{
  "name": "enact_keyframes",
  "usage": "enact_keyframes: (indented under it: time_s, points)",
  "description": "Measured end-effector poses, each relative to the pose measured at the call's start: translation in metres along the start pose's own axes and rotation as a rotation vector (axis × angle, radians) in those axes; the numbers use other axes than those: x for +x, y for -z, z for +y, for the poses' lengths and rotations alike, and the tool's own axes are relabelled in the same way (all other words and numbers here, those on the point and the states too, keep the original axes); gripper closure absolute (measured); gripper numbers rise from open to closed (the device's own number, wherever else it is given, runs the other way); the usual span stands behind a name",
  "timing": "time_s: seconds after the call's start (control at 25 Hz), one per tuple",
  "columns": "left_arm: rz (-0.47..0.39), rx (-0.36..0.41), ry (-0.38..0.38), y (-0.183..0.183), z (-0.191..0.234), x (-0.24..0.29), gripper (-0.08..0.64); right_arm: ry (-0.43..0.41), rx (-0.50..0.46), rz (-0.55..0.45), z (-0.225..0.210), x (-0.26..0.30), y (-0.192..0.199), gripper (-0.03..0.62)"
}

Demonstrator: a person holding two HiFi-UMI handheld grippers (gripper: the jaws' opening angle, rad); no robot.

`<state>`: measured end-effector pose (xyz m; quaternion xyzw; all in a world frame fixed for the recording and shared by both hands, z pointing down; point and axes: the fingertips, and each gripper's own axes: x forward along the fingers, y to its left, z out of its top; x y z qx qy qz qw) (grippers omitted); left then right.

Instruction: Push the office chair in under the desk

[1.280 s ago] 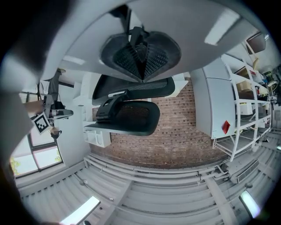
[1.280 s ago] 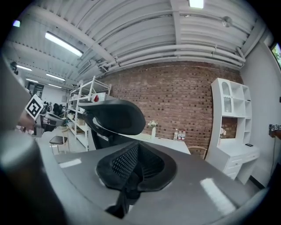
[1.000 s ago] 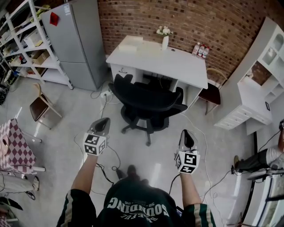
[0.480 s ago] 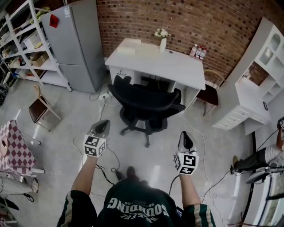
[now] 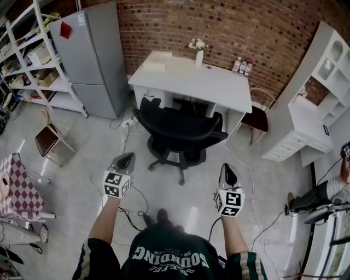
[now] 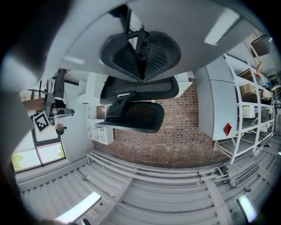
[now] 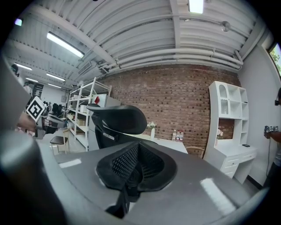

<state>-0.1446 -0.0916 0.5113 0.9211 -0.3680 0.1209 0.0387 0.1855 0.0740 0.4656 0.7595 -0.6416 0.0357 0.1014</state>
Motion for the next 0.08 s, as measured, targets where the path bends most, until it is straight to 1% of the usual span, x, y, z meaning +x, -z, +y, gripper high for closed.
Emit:
enact_keyframes:
  time_s: [0.08]
  points:
    - [0.005, -0.004, 0.001, 0.0023, 0.0002, 0.0007, 0.551, -0.001, 0.002, 0.002, 0.0001, 0.0011, -0.0001, 0.592]
